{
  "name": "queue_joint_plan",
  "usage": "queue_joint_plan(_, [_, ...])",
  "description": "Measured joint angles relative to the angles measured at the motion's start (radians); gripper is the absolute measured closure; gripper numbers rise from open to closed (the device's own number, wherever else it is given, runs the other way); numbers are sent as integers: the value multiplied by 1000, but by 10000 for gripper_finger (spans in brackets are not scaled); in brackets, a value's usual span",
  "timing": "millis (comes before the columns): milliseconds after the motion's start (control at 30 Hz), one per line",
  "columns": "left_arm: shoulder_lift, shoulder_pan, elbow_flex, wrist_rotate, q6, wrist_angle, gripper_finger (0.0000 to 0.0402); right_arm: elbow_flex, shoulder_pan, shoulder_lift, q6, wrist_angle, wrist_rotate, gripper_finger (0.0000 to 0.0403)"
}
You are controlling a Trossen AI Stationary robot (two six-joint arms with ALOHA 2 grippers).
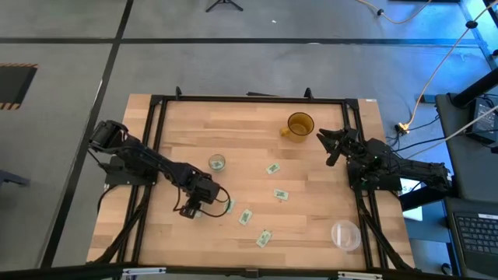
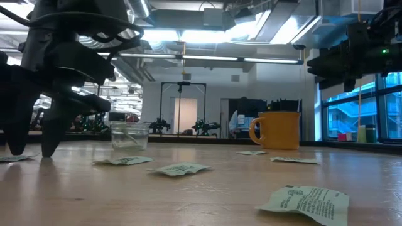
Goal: Pick and place Stevia / Truvia into bins
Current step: Put the stevia packet into the transparent container
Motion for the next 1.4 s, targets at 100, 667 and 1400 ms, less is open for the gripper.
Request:
queue_joint_plan(100, [0,-25,-1,-30,0,0,262,0,0,0,0,0,0,270])
queue_joint_plan(667, [3,-82,-6,-81,-61,7,292,0,0,0,17,0,0,270])
queue_joint_plan(1400, [-2,-82,-31,-93,-72,42,337,0,0,0,18,0,0,270])
